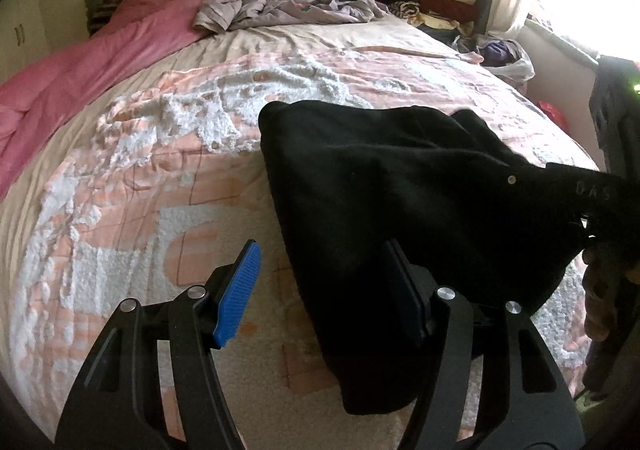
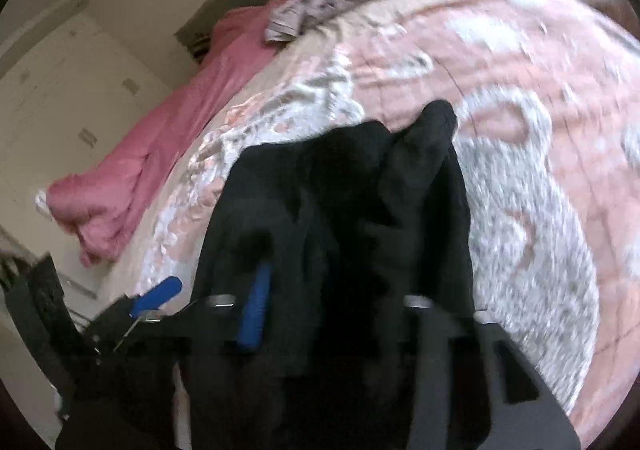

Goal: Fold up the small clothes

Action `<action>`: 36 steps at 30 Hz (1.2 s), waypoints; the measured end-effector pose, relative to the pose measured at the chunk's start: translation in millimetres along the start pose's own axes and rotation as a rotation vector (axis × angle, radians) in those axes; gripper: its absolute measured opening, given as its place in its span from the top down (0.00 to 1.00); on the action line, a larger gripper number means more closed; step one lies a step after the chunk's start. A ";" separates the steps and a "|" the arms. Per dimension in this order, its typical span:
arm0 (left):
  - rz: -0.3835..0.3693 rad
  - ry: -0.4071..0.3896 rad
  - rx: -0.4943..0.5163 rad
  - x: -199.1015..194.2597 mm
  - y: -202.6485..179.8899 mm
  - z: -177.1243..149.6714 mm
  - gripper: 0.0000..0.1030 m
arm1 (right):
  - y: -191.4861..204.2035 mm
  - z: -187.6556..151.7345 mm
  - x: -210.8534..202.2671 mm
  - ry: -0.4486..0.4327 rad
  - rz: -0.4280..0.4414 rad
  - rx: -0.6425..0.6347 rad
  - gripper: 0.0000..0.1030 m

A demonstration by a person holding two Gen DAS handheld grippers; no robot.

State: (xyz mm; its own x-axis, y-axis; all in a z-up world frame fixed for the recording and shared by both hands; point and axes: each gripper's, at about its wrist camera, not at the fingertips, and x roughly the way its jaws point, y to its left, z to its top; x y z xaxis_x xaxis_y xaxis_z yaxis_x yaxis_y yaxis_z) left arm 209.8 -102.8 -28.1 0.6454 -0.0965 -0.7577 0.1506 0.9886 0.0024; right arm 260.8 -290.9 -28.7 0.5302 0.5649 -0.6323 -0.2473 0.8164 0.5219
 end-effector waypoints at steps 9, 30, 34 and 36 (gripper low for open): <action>-0.016 0.015 0.017 -2.0 -7.9 2.3 0.47 | 3.2 0.3 -5.1 -0.038 -0.111 -0.139 0.76; -0.036 0.028 -0.011 -9.1 -4.9 -4.2 0.47 | -14.0 -42.0 -44.2 -0.021 -0.082 0.017 0.39; -0.036 0.028 -0.011 -10.7 -4.7 -4.7 0.47 | -11.4 -51.7 -51.3 -0.030 -0.081 0.022 0.38; -0.036 0.026 -0.013 -11.4 -4.5 -4.8 0.47 | -9.2 -54.0 -51.1 -0.025 -0.081 0.021 0.35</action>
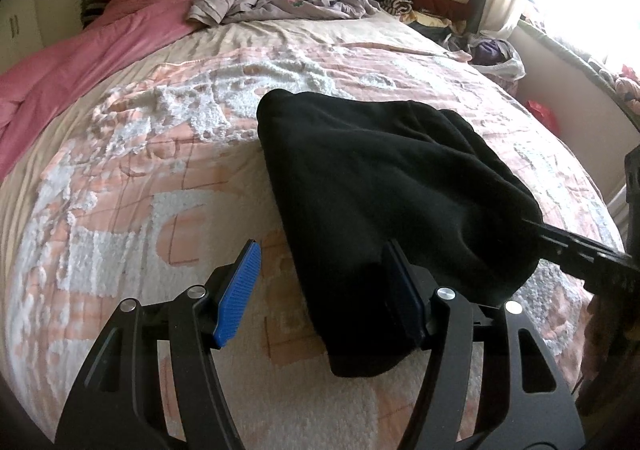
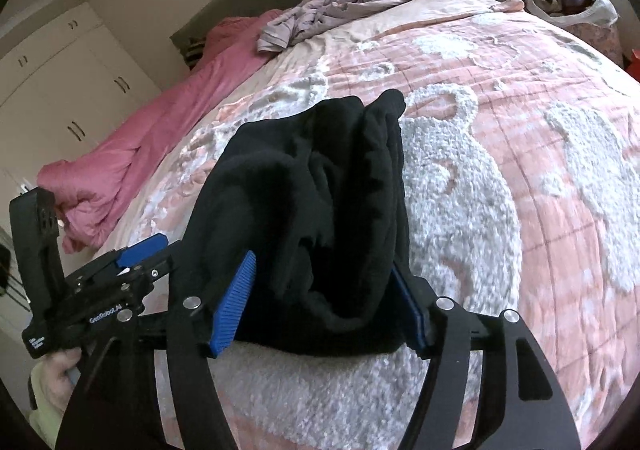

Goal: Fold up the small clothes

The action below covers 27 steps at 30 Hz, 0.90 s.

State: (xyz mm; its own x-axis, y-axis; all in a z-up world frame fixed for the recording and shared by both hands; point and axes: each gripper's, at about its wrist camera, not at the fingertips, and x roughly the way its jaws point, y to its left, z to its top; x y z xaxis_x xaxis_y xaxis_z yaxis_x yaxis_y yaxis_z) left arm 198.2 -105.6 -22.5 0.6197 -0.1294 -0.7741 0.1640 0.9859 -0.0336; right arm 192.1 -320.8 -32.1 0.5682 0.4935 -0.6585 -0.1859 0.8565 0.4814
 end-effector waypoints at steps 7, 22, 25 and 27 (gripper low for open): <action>0.000 0.000 -0.002 -5.7 -1.2 -3.2 0.33 | 7.8 -5.2 3.9 0.002 -0.008 -0.011 0.28; -0.053 0.043 -0.050 5.0 5.9 -13.4 0.37 | 4.6 -6.3 7.6 -0.017 -0.036 0.008 0.52; -0.106 0.057 -0.072 4.9 8.2 -13.6 0.54 | 3.3 -6.9 5.9 -0.030 -0.017 0.016 0.73; -0.114 0.055 -0.069 0.1 4.8 -11.2 0.60 | 9.7 -7.5 -1.2 -0.047 -0.006 -0.004 0.77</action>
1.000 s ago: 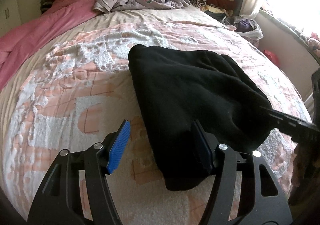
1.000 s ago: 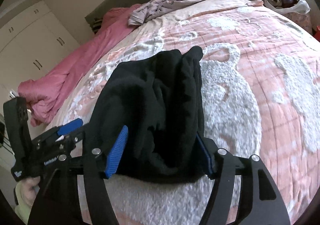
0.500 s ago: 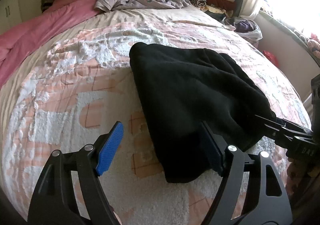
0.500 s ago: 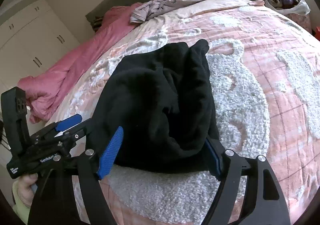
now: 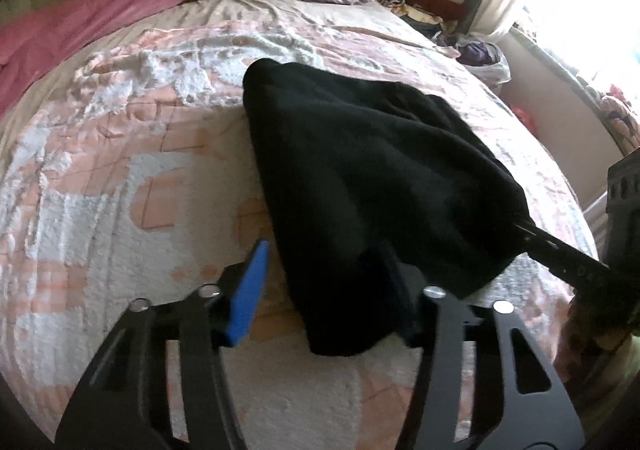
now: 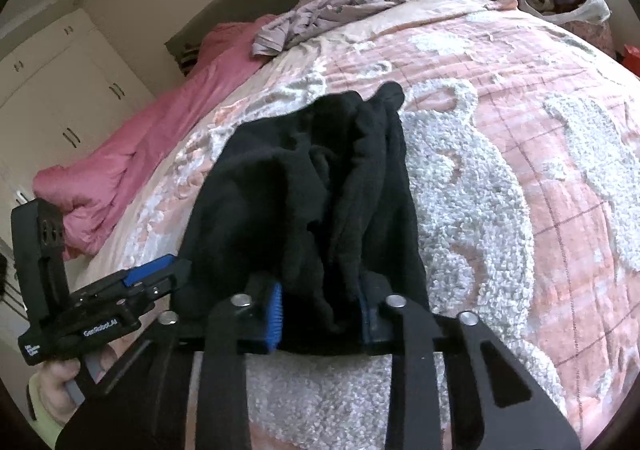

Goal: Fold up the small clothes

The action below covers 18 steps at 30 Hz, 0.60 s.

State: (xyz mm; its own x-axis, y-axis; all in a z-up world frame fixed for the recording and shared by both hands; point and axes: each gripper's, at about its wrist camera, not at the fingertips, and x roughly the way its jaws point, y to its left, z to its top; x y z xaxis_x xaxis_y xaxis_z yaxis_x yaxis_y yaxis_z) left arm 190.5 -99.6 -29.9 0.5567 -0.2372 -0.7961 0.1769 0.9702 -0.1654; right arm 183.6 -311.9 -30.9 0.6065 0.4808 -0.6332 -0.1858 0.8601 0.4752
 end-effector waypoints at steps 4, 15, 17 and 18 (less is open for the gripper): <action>-0.019 0.015 0.023 -1.9 -7.3 -1.5 0.60 | -3.6 -2.4 -7.5 -0.009 -0.034 0.009 0.77; -0.007 0.029 0.014 8.0 -4.4 -8.3 0.47 | -12.6 -9.6 4.7 0.005 -0.123 0.013 0.63; -0.004 0.027 0.014 7.9 -3.7 -8.5 0.47 | -9.9 -10.4 -0.8 -0.010 -0.142 0.011 0.56; -0.005 0.027 0.011 8.1 -2.9 -8.3 0.47 | -7.8 -11.2 -4.3 -0.019 -0.148 0.001 0.54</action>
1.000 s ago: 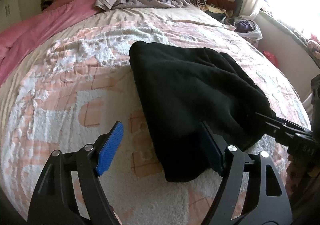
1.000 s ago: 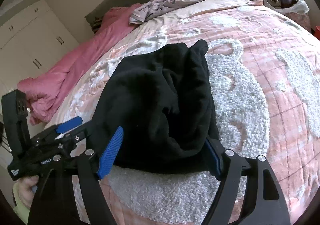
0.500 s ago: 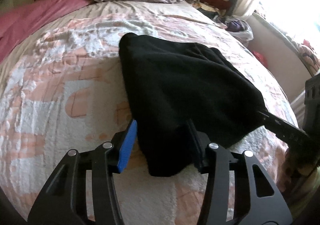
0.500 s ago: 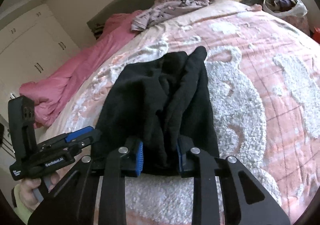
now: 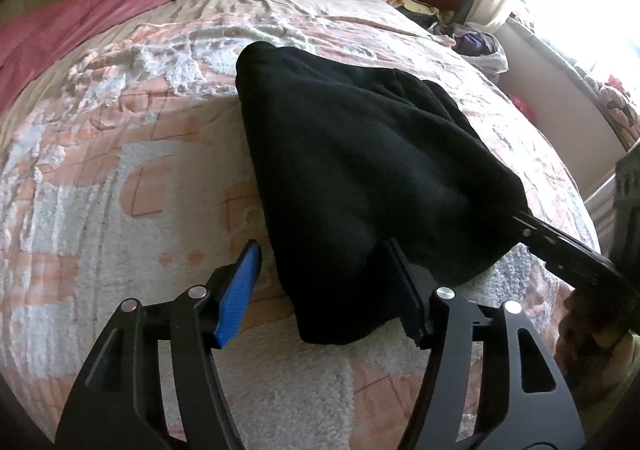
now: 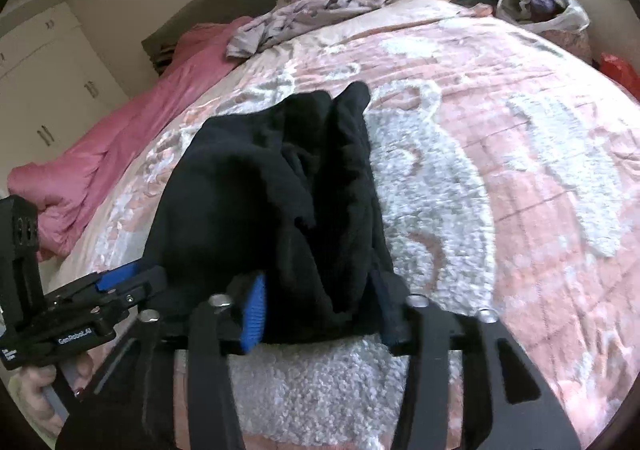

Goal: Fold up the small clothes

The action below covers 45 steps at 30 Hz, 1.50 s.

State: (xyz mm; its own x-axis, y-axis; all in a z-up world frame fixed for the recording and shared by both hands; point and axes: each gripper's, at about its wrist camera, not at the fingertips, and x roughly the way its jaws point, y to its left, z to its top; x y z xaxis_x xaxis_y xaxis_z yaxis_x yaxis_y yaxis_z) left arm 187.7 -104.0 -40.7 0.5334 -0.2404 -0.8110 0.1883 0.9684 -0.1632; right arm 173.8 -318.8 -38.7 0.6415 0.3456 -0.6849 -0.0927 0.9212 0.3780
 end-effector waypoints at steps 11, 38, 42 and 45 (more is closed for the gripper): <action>-0.002 0.000 -0.007 -0.8 1.4 0.2 0.43 | 7.6 -8.6 -9.8 -0.011 -0.113 -0.055 0.12; 0.040 -0.195 0.017 -89.4 -2.4 -11.0 0.09 | 38.1 -34.9 -107.6 -0.215 -0.102 -0.123 0.04; 0.053 -0.220 0.023 -103.9 -2.7 -23.2 0.09 | 43.9 -40.4 -124.2 -0.234 -0.092 -0.147 0.04; 0.068 -0.230 0.033 -113.8 -1.3 -34.5 0.09 | 47.2 -45.7 -133.4 -0.245 -0.096 -0.161 0.04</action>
State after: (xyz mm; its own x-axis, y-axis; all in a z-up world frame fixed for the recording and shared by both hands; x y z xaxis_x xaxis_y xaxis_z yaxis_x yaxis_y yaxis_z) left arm 98.3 -75.6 32.4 0.7188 -0.1866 -0.6698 0.1704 0.9812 -0.0905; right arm 49.1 -313.2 42.0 0.8159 0.2200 -0.5347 -0.1297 0.9708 0.2016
